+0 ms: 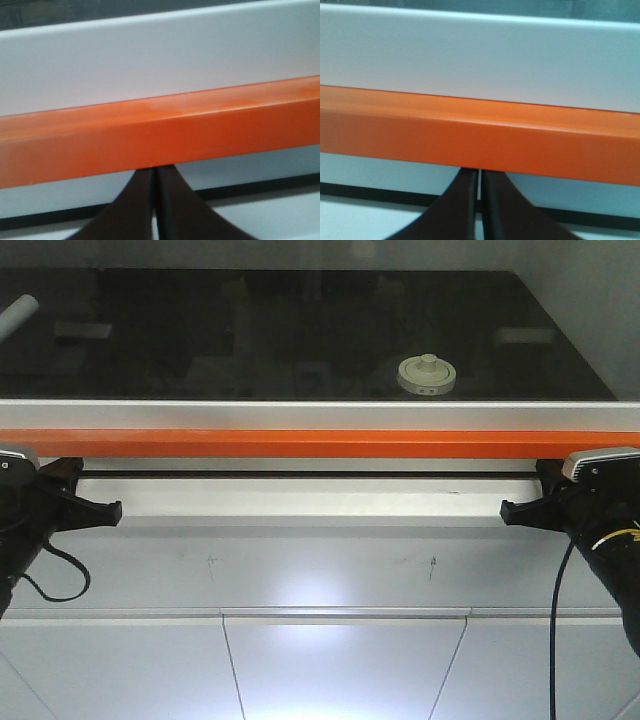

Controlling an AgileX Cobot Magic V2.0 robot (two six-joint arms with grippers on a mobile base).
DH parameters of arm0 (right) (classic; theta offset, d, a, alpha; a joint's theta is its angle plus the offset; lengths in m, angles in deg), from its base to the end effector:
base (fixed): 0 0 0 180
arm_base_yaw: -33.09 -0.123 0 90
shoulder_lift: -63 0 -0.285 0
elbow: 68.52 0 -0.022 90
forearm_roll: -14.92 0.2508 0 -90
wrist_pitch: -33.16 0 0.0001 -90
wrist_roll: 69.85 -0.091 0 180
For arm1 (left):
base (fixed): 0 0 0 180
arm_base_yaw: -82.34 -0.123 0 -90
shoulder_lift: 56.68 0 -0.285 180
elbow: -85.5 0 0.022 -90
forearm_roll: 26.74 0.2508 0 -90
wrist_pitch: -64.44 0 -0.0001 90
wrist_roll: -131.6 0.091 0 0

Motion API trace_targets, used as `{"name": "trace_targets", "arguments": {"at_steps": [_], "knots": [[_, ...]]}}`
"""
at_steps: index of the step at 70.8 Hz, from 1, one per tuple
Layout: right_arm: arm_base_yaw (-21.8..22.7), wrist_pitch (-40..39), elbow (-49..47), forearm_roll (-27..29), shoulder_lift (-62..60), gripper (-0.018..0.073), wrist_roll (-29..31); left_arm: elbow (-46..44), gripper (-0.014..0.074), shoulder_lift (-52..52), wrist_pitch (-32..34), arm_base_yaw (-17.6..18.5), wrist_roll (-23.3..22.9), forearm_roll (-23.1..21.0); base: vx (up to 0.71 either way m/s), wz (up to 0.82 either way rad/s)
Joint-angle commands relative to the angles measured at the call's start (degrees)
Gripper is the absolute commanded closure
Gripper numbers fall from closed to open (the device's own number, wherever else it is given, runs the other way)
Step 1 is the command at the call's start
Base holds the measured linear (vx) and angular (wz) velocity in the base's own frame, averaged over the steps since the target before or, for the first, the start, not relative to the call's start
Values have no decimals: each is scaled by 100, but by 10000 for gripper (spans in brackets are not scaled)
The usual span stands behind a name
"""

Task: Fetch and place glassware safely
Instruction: 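Move both grippers under the orange sash handle, then push the orange sash handle upward with both grippers to open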

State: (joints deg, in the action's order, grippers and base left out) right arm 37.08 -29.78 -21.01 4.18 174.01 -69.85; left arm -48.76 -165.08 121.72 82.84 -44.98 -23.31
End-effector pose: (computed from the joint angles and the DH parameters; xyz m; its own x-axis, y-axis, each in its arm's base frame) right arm 0.3040 -0.0061 0.1543 -0.0955 -0.0783 -0.9923 -0.1046 0.9922 -0.0682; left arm 0.3093 -0.0073 0.1663 -0.1143 0.0928 -0.9891 0.0695 0.9939 0.0853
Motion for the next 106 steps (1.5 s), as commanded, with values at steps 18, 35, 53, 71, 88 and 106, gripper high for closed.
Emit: {"name": "trace_targets", "arguments": {"at_steps": [18, 35, 53, 71, 88, 106], "knots": [[30, -734, -140, -1, -215, 563, 0, -169, 603, 211, 889, 38, -3, -211, 0, 0], [30, -774, -140, -7, -436, 563, 0, -174, 603, 223, 977, 38, -9, -206, 0, 0], [30, -734, -140, -7, -741, 563, 0, -188, 603, 535, 927, 38, -9, -206, 0, 0], [30, -698, -140, -7, -867, 563, 0, -192, 603, 943, 786, 38, -9, -206, 0, 0], [30, -639, -432, -11, -867, 563, -99, -264, 603, 1257, 485, 38, -9, -199, 0, 0], [30, -463, -813, -28, -999, 563, -127, -700, 603, 1623, 37, 38, -4, -140, 0, 0]]}}
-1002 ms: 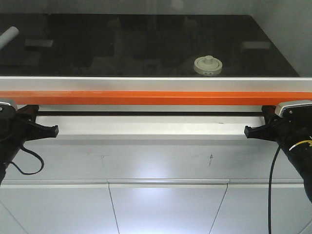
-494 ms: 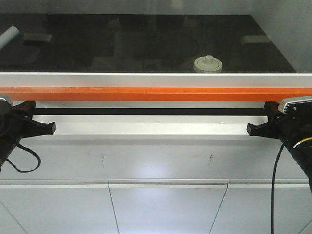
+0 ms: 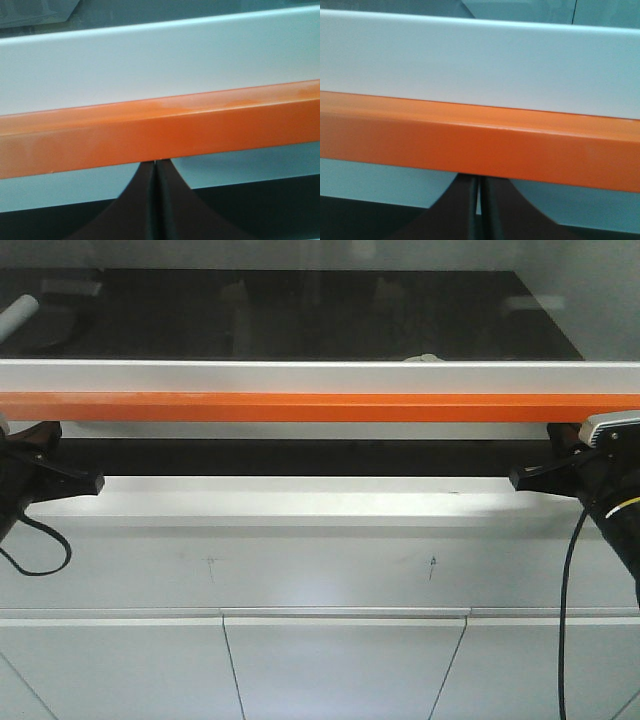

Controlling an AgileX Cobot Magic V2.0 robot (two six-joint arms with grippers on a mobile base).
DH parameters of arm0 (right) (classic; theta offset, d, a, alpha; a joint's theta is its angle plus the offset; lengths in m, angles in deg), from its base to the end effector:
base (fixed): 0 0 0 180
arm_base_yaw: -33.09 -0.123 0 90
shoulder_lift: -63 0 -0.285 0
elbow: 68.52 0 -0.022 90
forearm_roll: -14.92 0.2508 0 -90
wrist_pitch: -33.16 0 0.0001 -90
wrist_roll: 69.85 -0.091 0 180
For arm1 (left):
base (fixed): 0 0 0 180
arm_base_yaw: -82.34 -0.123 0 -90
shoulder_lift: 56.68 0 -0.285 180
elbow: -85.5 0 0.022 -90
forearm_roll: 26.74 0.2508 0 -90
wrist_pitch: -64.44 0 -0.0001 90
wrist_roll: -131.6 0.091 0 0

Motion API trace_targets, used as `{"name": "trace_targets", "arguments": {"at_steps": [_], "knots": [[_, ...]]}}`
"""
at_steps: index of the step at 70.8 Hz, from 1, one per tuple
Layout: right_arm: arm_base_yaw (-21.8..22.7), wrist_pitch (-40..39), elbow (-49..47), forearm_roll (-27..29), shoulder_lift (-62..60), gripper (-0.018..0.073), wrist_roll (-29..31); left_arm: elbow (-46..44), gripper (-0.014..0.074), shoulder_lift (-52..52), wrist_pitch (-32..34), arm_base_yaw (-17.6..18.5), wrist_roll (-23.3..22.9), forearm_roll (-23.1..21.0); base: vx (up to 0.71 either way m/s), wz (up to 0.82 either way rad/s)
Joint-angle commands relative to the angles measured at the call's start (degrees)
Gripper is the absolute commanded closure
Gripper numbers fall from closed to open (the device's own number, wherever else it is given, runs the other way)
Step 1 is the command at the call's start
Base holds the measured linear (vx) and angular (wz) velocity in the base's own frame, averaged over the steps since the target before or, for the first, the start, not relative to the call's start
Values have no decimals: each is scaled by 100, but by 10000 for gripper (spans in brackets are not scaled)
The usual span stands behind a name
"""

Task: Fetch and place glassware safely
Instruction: 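Push the orange sash handle upward with both grippers to open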

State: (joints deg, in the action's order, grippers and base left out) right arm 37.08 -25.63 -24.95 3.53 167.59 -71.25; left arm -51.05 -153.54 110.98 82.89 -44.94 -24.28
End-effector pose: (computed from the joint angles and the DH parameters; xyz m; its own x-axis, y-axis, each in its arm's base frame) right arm 0.3128 -0.0064 0.1974 0.0101 -0.0792 -0.9968 -0.0994 0.9918 -0.0799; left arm 0.3018 -0.0057 0.2209 -0.0623 0.0904 -0.9940 0.0465 0.9951 0.0876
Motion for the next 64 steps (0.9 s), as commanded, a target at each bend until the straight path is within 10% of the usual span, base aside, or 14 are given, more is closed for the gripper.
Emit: {"name": "trace_targets", "arguments": {"at_steps": [1, 64], "knots": [[30, -865, -438, 36, -377, 563, 13, -498, 603, 491, 1061, 33, -8, -43, 0, 0], [30, 899, -1631, 12, -1751, 563, 1, -1931, 603, 1597, -370, 33, -2, -43, 0, 0]]}}
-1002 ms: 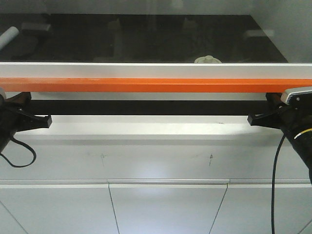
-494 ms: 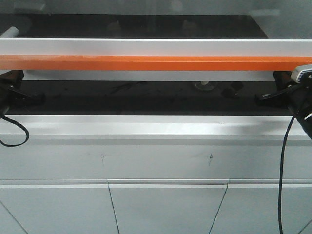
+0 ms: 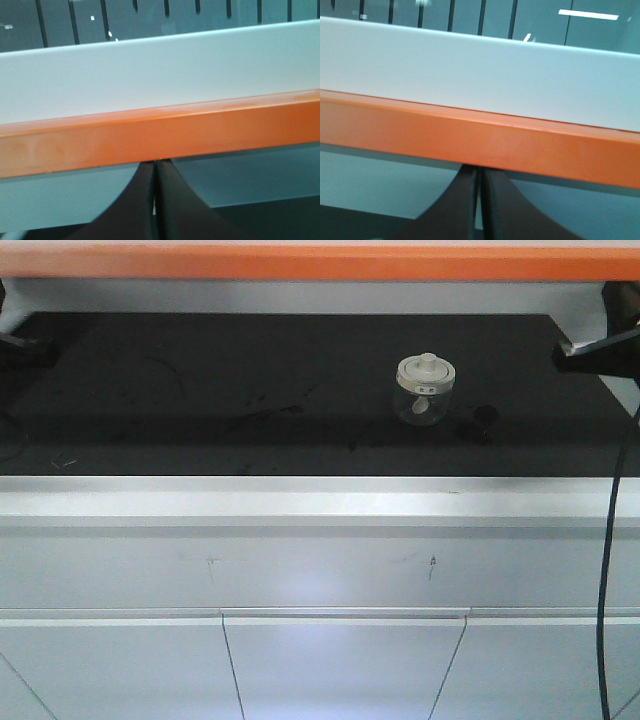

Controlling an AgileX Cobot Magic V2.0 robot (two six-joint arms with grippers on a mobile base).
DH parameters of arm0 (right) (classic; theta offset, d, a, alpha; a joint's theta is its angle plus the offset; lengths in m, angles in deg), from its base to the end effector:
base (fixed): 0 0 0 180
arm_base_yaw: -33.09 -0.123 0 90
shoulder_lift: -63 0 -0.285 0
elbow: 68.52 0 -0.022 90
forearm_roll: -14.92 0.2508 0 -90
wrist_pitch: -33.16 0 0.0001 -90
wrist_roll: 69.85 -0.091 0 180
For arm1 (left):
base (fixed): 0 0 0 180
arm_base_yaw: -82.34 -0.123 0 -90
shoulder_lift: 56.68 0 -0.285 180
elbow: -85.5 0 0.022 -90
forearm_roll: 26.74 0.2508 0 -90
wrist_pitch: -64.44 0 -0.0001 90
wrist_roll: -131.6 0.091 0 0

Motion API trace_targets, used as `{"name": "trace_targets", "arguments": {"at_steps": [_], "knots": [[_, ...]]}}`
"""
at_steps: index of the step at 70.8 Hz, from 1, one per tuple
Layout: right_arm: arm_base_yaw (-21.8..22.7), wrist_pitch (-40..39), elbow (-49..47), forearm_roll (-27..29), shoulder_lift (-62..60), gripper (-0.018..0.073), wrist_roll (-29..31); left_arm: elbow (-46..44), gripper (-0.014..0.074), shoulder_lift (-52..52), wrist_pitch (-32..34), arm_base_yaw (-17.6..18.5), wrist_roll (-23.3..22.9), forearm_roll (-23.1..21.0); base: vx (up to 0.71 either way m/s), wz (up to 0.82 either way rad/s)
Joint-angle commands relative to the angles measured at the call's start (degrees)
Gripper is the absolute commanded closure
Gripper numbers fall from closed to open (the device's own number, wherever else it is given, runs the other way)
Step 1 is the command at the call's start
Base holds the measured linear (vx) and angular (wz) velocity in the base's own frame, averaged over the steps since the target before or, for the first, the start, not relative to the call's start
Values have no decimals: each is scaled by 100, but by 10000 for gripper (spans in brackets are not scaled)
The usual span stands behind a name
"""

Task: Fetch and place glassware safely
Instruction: 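Push the orange sash handle upward with both grippers to open, then reach the right gripper toward the glass jar with white lid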

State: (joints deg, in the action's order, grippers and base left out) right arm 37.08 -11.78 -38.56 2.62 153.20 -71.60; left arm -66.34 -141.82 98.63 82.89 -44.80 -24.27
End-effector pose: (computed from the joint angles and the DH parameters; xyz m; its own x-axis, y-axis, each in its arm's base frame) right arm 0.3164 -0.0084 0.3229 0.2508 -0.1387 -0.9580 -0.0465 0.9868 -0.1550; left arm 0.3042 -0.0051 0.3450 0.1909 0.0965 -0.9769 0.0147 0.9948 0.1011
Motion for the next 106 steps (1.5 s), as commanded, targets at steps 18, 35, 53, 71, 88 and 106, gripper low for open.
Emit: {"name": "trace_targets", "arguments": {"at_steps": [18, 35, 53, 71, 88, 106], "knots": [[30, -234, -271, 103, -387, 563, 36, -429, 603, 515, 654, 33, -16, -44, 0, 0], [30, -23, -271, 103, -495, 563, 31, -429, 603, 573, 364, 33, -16, -44, 0, 0], [30, 1121, -271, -84, -1123, 563, -288, -429, 603, 965, -668, 33, -16, -44, 0, 0], [30, 2264, -265, -1044, -1806, 563, -1608, -375, 603, 1473, -1971, 33, -22, -50, 0, 0], [30, 2033, 577, -1715, -2387, 563, -2312, 458, 603, 2288, -2025, 38, -118, -45, 0, 0], [30, 1878, 1641, -1771, -2843, 563, -2299, 1677, 603, 3104, -2031, 38, -136, -45, 0, 0]]}}
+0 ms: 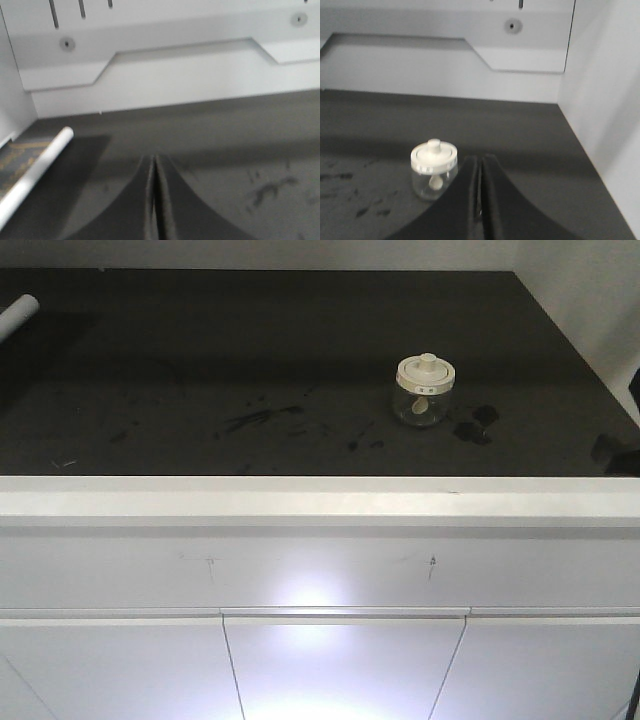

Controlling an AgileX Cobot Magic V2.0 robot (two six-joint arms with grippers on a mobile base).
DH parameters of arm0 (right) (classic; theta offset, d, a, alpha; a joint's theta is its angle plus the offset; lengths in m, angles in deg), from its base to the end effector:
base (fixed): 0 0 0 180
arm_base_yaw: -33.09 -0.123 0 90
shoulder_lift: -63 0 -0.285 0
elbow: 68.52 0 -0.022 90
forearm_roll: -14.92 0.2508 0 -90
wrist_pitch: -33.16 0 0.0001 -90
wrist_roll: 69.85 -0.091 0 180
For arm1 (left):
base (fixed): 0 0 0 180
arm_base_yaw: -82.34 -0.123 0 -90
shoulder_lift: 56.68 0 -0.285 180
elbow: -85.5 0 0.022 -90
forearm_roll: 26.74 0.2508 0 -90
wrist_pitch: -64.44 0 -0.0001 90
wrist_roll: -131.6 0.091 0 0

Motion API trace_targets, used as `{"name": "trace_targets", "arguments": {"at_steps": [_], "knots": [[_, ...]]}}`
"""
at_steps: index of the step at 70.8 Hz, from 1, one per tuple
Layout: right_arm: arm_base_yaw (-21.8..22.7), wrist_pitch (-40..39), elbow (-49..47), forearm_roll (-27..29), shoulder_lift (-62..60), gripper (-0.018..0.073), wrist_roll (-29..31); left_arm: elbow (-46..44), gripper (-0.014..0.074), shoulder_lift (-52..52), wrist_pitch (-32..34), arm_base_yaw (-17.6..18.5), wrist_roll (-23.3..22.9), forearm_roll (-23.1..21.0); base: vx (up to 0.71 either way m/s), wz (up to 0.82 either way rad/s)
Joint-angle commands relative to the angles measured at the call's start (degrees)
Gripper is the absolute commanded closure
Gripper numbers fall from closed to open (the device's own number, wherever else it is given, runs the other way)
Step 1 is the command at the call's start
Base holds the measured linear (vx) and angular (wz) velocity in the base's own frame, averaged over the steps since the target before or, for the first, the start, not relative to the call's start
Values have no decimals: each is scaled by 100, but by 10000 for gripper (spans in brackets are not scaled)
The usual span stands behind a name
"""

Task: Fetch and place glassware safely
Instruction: 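Reach the right gripper toward the glass jar with white lid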

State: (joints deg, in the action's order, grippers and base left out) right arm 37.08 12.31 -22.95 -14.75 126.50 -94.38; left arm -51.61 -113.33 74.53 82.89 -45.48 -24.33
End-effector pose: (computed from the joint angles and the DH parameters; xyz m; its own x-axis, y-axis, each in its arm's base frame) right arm 0.2072 0.0016 0.3156 -0.0066 -0.0598 -0.9982 -0.1079 0.9924 -0.0587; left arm 0.1853 -0.0024 0.3420 0.0110 0.0921 -0.9957 0.0160 0.9956 0.0923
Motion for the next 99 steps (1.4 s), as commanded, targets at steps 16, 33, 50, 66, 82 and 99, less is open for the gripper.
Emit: {"name": "trace_targets", "arguments": {"at_steps": [16, 33, 50, 66, 82, 99], "knots": [[30, -912, 631, -110, -229, 563, -19, 1281, 603, 1041, 354, 38, -293, -58, 0, 0], [30, -956, 639, -227, -229, 563, -5, 1666, 603, 1455, 377, 33, -197, -58, 0, 0], [30, -1212, 639, -227, -229, 559, -5, 1666, 603, 1455, 383, 33, -197, -58, 0, 0], [30, -1302, 639, -227, -139, 461, -11, 1666, 603, 1455, 383, 33, -197, -58, 0, 0], [-416, -1352, 530, -227, 201, 151, 154, 1666, 603, 1455, 383, 33, -197, -58, 0, 0], [-774, -1466, -92, -156, 1200, 33, 416, 1666, 603, 1455, 382, 33, -202, -58, 0, 0]]}}
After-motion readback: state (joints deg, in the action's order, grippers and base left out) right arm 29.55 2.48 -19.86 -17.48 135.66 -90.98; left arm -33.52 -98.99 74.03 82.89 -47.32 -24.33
